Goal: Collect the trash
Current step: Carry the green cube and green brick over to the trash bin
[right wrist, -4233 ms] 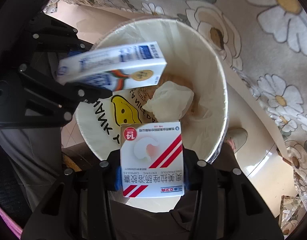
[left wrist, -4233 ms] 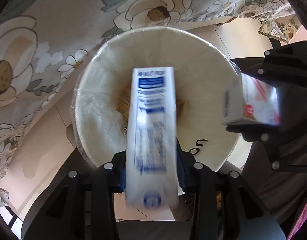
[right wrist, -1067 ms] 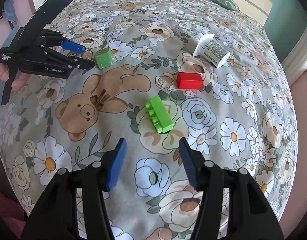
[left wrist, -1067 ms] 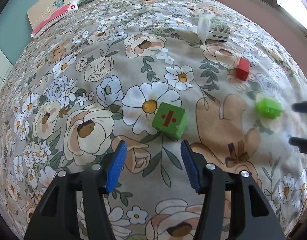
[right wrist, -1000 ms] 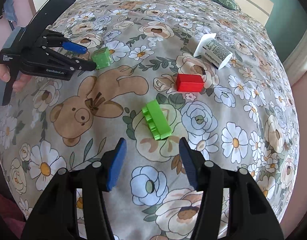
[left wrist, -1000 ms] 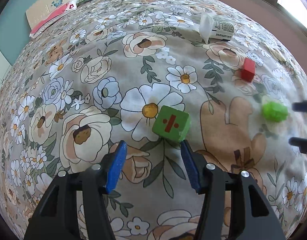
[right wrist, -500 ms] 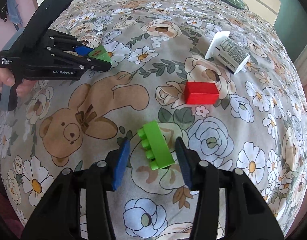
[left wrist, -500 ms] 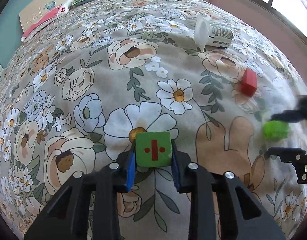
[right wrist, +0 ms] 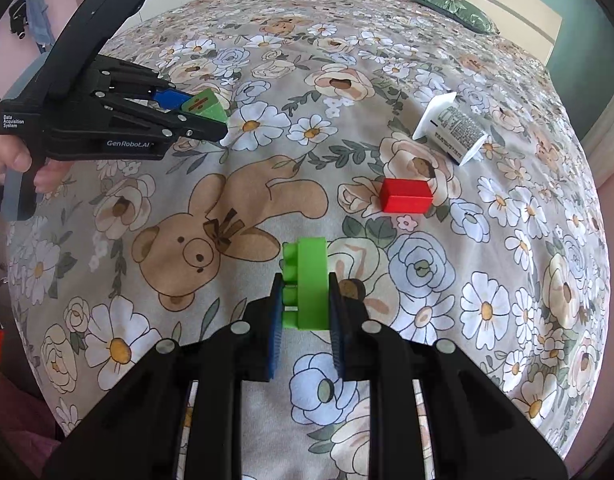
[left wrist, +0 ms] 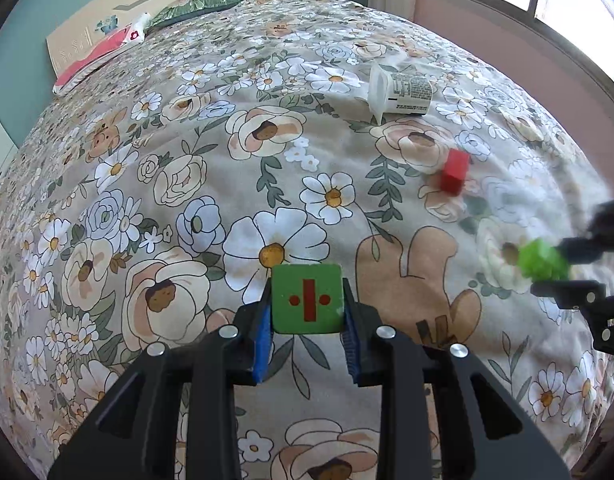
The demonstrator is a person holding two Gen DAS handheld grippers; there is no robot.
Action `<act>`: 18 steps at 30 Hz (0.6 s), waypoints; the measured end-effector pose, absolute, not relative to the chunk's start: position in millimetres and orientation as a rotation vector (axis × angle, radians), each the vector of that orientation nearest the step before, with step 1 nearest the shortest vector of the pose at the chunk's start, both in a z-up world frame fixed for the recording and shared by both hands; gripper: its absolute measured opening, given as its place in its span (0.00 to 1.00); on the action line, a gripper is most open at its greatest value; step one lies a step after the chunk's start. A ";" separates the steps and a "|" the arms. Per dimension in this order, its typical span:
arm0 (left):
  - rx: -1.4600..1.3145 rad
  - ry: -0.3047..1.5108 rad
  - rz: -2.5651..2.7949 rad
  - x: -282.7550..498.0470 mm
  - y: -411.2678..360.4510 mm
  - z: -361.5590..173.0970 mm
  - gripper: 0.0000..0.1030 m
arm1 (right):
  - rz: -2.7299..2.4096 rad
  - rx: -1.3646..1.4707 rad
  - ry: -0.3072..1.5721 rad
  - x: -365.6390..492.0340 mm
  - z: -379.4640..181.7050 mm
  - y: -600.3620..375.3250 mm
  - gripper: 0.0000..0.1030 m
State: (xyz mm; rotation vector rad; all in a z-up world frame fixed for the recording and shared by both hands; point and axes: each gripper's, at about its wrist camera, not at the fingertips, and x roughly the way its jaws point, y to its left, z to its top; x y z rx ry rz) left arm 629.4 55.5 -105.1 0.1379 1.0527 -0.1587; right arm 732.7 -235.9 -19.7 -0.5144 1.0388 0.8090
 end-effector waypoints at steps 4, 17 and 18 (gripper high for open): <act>0.156 1.023 -0.157 605.5 53.8 -77.2 0.31 | 0.800 -0.523 1.005 713.8 10.7 -239.0 0.21; 0.217 0.887 -0.155 501.2 40.2 37.6 0.31 | 0.772 -0.588 0.852 619.1 127.9 -251.9 0.21; 0.219 0.877 -0.151 492.9 39.5 45.2 0.31 | 0.770 -0.589 0.841 611.1 136.8 -253.6 0.21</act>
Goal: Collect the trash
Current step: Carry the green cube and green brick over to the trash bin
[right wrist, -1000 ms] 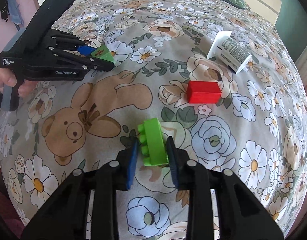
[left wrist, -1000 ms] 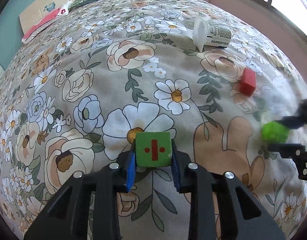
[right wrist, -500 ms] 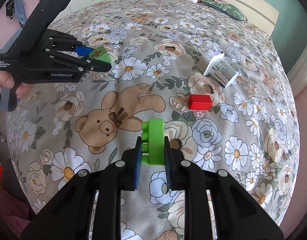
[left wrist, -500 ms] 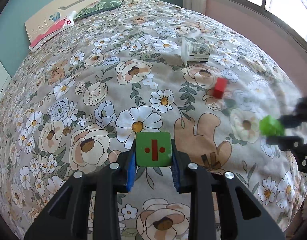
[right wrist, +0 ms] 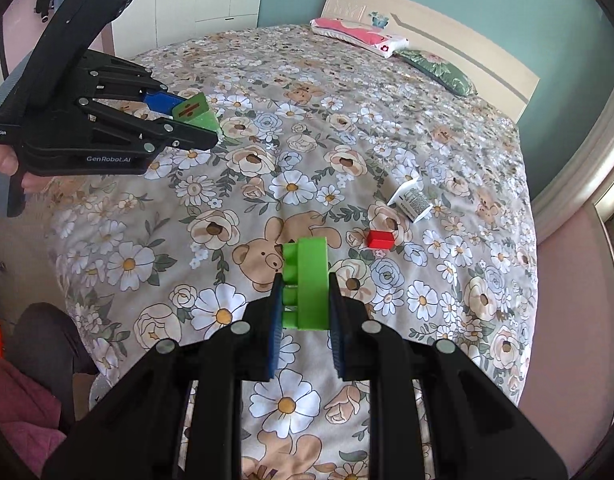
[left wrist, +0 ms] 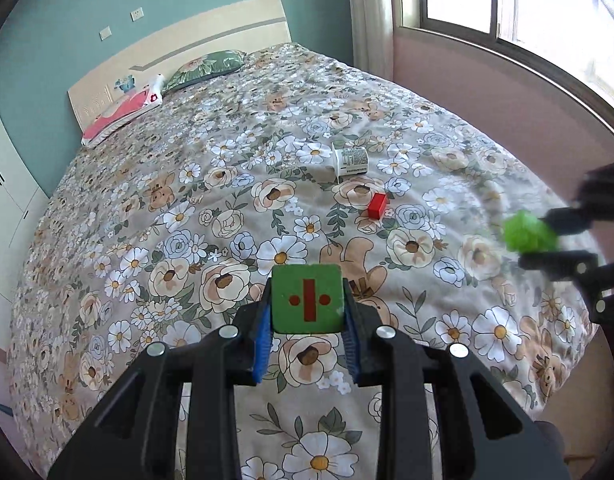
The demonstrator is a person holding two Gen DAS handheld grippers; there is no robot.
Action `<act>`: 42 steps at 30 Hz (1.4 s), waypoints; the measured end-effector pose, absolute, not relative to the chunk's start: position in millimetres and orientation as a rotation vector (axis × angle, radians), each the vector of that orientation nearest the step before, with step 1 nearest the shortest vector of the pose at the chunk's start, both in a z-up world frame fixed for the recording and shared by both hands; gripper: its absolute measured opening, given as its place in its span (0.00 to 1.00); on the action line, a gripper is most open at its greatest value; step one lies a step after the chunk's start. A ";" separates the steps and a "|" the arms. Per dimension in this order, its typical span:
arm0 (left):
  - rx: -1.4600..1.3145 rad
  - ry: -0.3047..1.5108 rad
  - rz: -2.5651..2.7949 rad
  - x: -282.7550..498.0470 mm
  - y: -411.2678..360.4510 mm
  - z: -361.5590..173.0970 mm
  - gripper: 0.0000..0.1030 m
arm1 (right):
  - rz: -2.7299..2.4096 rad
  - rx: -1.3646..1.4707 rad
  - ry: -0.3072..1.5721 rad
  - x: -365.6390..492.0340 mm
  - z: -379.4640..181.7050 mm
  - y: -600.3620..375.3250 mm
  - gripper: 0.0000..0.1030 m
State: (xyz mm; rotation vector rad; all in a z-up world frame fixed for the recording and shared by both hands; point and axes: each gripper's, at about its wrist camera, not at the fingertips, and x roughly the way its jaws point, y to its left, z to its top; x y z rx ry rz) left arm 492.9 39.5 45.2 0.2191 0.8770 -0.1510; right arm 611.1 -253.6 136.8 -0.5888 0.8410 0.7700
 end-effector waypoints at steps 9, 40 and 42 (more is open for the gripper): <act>0.260 0.825 -0.148 407.6 26.2 90.8 0.31 | 0.761 -0.606 0.746 524.8 200.6 -264.6 0.21; 0.290 0.854 -0.213 195.7 32.6 60.3 0.31 | 0.787 -0.665 0.741 331.9 193.2 -302.6 0.21; 0.285 0.864 -0.219 188.3 33.7 52.4 0.31 | 0.792 -0.662 0.749 327.4 185.9 -303.1 0.21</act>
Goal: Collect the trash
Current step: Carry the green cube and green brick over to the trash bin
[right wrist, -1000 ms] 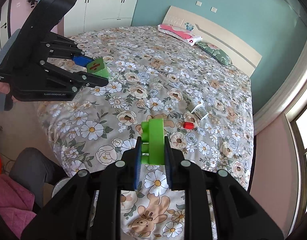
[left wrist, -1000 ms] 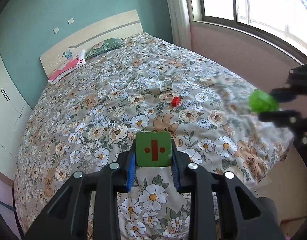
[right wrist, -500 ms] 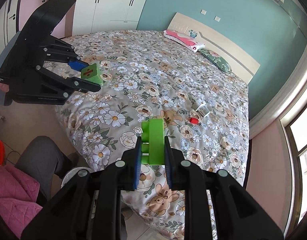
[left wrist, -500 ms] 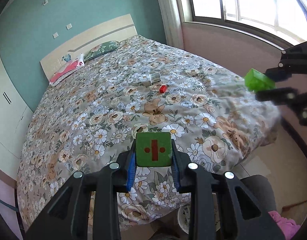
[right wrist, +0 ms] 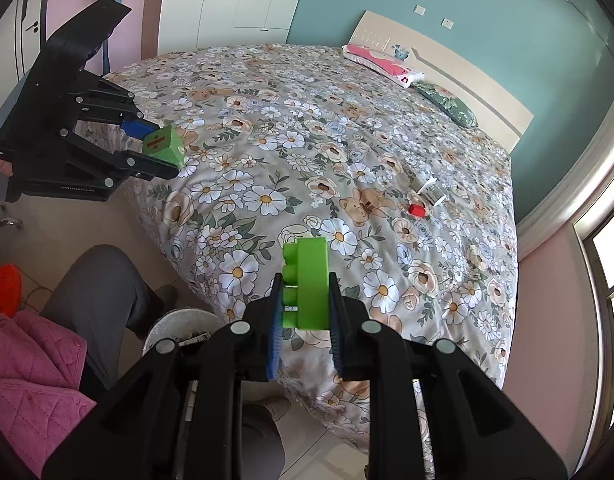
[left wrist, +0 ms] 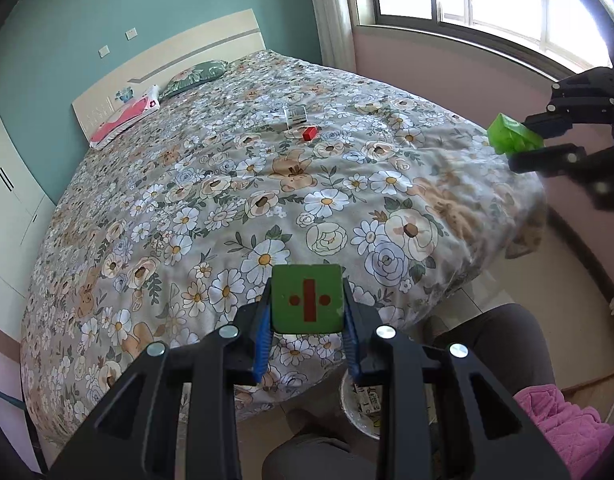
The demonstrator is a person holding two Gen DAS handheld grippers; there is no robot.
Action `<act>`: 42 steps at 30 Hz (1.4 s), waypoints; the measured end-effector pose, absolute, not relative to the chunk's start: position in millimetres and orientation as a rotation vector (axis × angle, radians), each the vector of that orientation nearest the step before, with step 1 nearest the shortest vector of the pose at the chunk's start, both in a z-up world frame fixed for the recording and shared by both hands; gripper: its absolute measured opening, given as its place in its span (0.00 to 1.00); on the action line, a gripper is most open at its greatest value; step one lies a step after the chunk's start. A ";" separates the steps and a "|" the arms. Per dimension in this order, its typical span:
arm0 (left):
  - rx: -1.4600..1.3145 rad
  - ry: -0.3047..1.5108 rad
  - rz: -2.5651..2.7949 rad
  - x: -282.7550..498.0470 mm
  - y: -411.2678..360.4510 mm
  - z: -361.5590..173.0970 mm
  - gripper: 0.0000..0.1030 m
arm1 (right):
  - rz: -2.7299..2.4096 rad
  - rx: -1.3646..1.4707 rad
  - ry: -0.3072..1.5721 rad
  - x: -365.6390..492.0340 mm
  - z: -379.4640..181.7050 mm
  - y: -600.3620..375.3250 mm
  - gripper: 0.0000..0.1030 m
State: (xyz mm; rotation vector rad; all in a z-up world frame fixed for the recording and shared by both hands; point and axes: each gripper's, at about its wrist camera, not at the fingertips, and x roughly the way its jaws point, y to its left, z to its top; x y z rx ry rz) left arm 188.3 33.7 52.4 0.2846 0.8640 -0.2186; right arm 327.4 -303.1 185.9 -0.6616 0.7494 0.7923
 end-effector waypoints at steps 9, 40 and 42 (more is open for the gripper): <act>0.275 0.927 -0.261 165.0 31.5 7.8 0.31 | 0.826 -0.660 0.815 311.9 143.1 -300.8 0.21; 0.207 1.219 -0.383 164.4 28.5 -173.9 0.31 | 0.914 -0.610 1.113 306.2 -31.1 -285.5 0.21; 0.194 1.238 -0.388 164.4 27.3 -184.3 0.31 | 0.919 -0.603 1.132 306.6 -40.0 -285.8 0.21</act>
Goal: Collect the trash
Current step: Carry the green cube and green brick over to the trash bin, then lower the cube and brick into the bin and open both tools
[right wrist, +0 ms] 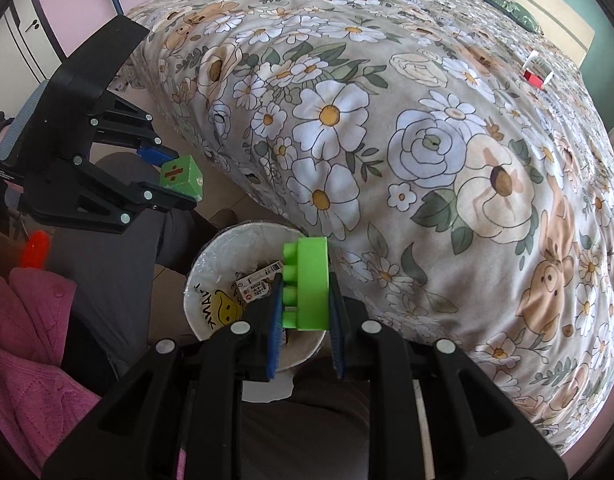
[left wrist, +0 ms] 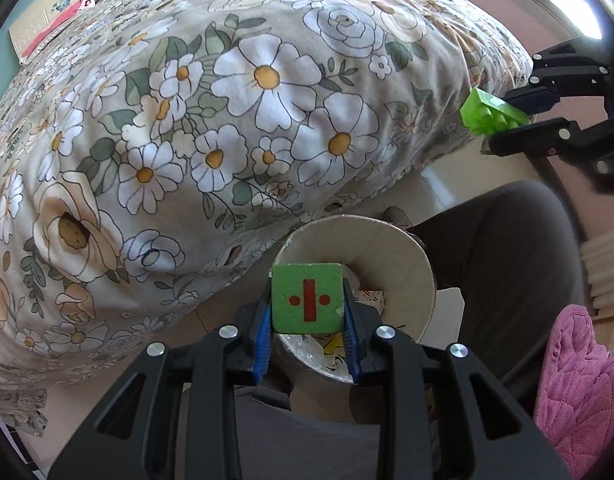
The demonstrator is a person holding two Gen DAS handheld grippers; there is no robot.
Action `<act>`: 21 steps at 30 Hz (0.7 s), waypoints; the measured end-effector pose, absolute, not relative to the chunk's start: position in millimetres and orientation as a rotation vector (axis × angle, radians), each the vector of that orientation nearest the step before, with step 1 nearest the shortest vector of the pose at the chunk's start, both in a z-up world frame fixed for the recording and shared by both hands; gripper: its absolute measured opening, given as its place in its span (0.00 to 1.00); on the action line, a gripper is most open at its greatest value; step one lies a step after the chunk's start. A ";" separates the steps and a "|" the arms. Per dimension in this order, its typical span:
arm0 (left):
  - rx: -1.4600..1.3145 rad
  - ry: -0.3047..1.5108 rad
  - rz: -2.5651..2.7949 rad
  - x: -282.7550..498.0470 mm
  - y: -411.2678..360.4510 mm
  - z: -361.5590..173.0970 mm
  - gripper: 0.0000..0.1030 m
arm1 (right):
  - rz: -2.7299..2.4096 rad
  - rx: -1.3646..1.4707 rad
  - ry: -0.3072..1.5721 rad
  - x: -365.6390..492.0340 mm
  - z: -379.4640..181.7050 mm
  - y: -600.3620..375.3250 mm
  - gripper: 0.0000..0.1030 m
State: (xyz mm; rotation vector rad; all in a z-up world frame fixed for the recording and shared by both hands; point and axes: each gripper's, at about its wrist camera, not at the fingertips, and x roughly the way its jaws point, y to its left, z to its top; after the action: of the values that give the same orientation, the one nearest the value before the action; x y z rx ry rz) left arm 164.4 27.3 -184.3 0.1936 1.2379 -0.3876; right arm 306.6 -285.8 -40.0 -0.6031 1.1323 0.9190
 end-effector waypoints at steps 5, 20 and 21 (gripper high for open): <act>0.163 1.281 -0.398 166.6 25.0 -208.9 0.31 | 0.916 -0.608 1.175 305.6 -66.2 -284.7 0.21; 0.109 1.399 -0.426 174.2 14.2 -277.2 0.31 | 0.940 -0.607 1.334 295.8 -148.6 -274.6 0.21; 0.106 1.405 -0.426 174.4 13.6 -281.0 0.31 | 0.940 -0.610 1.341 295.2 -152.9 -274.2 0.21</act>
State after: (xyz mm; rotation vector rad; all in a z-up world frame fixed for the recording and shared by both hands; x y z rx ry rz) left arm 174.4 13.6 -281.0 0.1056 1.4049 -0.4258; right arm 295.2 -274.2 -152.9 -0.6097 1.3410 0.9397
